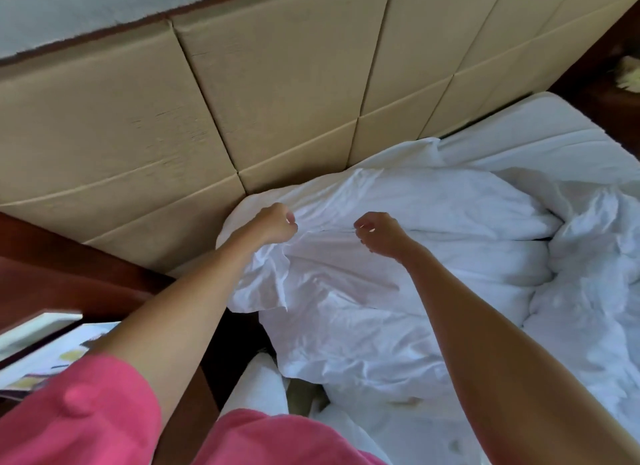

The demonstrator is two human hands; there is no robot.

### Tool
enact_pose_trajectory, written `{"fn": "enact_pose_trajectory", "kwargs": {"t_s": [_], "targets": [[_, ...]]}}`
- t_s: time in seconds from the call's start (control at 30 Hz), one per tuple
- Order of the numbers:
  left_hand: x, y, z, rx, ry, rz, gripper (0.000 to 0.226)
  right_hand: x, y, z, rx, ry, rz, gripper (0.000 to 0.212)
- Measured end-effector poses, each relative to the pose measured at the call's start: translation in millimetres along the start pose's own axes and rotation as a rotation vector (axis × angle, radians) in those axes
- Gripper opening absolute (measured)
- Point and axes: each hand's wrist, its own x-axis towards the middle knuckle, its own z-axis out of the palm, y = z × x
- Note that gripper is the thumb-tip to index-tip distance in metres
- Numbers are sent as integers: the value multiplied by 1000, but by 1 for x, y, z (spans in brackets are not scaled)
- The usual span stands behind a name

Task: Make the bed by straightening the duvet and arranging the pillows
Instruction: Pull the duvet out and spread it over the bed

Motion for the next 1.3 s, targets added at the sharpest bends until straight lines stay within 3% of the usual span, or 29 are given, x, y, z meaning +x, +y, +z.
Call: {"fn": "enact_pose_trajectory", "kwargs": {"t_s": [0.3, 0.5, 0.63, 0.7, 0.8, 0.9, 0.97, 1.07, 1.2, 1.27, 1.3], "targets": [[66, 78, 14, 8, 1, 184, 35, 53, 42, -56, -227, 65, 5, 33], [170, 138, 32, 47, -11, 408, 43, 126, 70, -87, -555, 187, 47, 83], [238, 166, 60, 100, -115, 383, 38, 163, 103, -78, -589, 171, 64, 109], [263, 177, 76, 98, -225, 365, 25, 170, 121, -68, -566, 195, 91, 103], [291, 185, 99, 124, -269, 260, 38, 169, 140, -55, -533, 282, 151, 64], [300, 188, 121, 192, -137, 69, 79, 158, 154, -39, -531, 438, 108, 34], [293, 195, 130, 157, -115, 39, 92, 142, 163, -23, -540, 580, 54, 26], [270, 222, 135, 122, -402, -4, 93, 117, 168, -7, -470, 722, 60, 28], [248, 242, 130, 121, -945, -154, 83, 101, 166, -13, -303, 742, 95, 23], [245, 241, 120, 42, -1060, -154, 76, 94, 166, -27, -233, 662, 46, 26], [247, 240, 116, -40, -1025, -137, 72, 92, 167, -34, -218, 604, 25, 25]]}}
